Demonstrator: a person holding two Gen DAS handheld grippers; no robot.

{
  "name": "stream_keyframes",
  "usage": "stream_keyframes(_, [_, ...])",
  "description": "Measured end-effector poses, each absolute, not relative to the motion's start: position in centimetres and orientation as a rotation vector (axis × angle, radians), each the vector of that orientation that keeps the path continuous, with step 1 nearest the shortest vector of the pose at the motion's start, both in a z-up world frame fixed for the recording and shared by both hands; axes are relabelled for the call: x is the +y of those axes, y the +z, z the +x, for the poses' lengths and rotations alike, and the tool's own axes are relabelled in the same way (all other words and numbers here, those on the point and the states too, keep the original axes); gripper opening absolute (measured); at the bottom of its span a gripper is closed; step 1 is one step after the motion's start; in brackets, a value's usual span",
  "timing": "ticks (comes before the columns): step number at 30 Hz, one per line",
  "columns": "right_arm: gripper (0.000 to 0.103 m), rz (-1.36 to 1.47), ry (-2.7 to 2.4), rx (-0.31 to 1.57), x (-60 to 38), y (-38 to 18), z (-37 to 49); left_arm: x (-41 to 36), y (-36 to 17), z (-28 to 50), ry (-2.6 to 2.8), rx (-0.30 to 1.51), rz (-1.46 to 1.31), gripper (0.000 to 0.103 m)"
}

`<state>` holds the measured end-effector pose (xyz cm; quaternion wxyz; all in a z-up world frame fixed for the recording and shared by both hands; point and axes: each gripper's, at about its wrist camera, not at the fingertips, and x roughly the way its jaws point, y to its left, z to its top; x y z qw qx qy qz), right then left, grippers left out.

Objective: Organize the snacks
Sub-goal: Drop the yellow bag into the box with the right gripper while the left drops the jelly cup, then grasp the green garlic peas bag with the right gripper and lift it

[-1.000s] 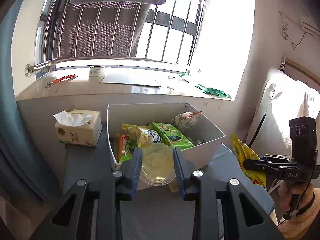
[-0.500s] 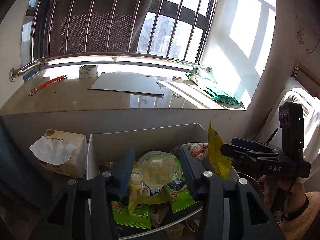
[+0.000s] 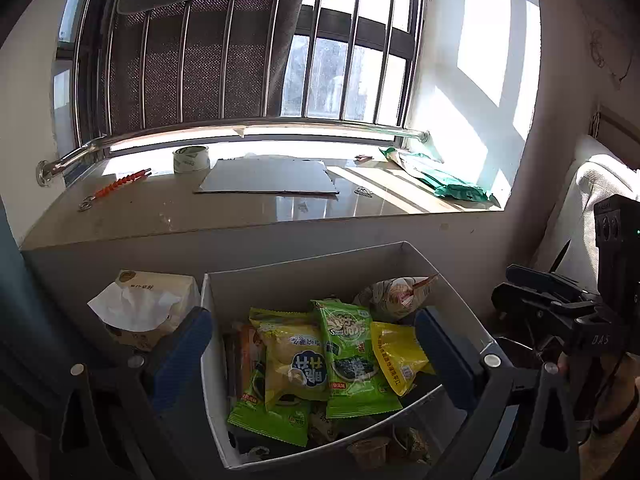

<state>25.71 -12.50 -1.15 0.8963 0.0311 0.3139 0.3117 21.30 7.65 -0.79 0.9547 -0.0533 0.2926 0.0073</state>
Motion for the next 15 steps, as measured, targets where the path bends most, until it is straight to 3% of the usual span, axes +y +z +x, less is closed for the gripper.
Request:
stream_keyframes(7, [0.103, 0.053, 0.729, 0.632, -13.5, -1.9, 19.9, 6.3, -0.8, 15.9, 0.009, 0.529, -0.098, 0.103])
stream_keyframes(15, [0.103, 0.028, 0.758, 0.68, -14.8, -6.5, 13.7, 4.7, -3.6, 9.6, 0.022, 0.522, -0.154, 0.103])
